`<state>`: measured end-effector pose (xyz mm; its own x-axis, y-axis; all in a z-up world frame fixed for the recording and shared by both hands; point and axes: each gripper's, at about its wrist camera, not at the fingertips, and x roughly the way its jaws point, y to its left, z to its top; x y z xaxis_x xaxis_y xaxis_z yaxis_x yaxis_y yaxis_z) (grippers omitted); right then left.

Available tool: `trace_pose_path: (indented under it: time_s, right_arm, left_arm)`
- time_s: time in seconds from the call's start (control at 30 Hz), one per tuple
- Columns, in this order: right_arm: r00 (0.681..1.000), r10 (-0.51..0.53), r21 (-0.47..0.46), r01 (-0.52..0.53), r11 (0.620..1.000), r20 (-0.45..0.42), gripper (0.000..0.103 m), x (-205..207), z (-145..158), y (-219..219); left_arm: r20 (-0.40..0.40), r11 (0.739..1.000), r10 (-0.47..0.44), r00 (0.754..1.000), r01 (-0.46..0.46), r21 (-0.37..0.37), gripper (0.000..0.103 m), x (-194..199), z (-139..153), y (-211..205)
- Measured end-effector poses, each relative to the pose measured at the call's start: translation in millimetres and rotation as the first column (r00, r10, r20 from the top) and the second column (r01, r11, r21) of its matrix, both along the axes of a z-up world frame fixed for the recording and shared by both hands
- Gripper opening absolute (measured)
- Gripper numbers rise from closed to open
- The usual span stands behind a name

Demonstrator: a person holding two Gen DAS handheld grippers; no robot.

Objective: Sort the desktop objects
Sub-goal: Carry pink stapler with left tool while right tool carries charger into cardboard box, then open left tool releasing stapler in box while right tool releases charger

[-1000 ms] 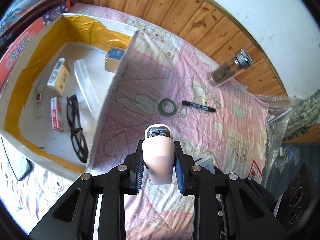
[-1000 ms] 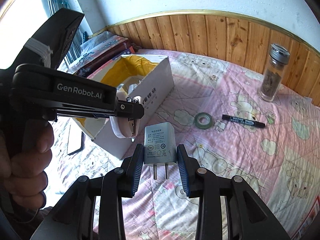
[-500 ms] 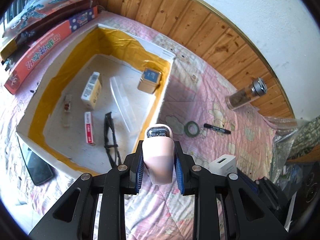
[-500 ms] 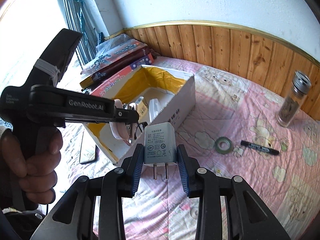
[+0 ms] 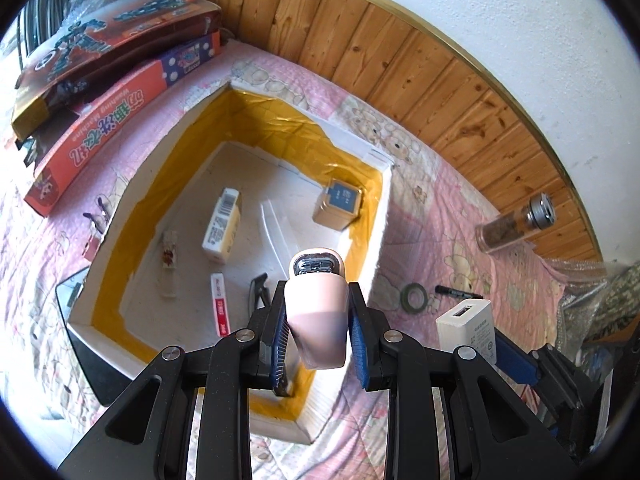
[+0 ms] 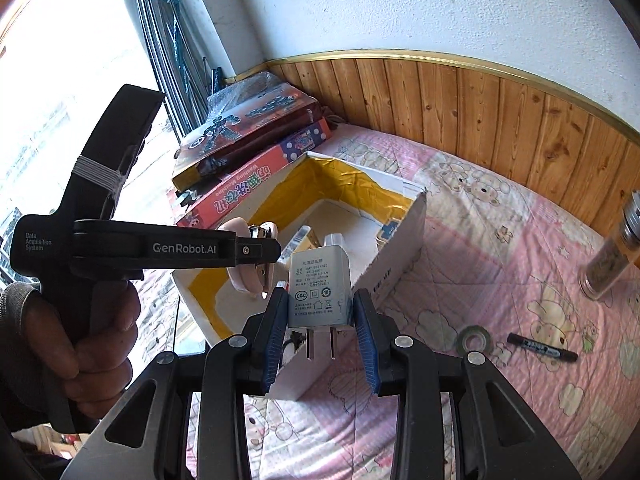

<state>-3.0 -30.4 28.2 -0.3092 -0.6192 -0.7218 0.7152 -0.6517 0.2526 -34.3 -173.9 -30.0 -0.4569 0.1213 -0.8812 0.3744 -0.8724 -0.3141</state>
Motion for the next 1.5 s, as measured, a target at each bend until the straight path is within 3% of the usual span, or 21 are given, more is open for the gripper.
trace_pose_path:
  time_s: [0.7,1.37,1.5]
  right_arm:
    - [0.999,0.038,0.044,-0.039,0.998,0.025,0.035,-69,-14,-73]
    - [0.992,0.059,0.211,-0.081,0.974,0.109,0.035,-136,-78,-141]
    - [0.99,0.067,0.229,-0.095,0.969,0.127,0.035,-147,-89,-150]
  left_arm:
    - [0.027,1.0,0.024,0.999,-0.024,0.018,0.028,-79,-23,-66]
    - [0.131,0.999,0.039,0.991,-0.036,-0.026,0.028,-138,-91,-102]
    - [0.145,0.997,0.039,0.989,-0.03,-0.065,0.029,-145,-100,-102]
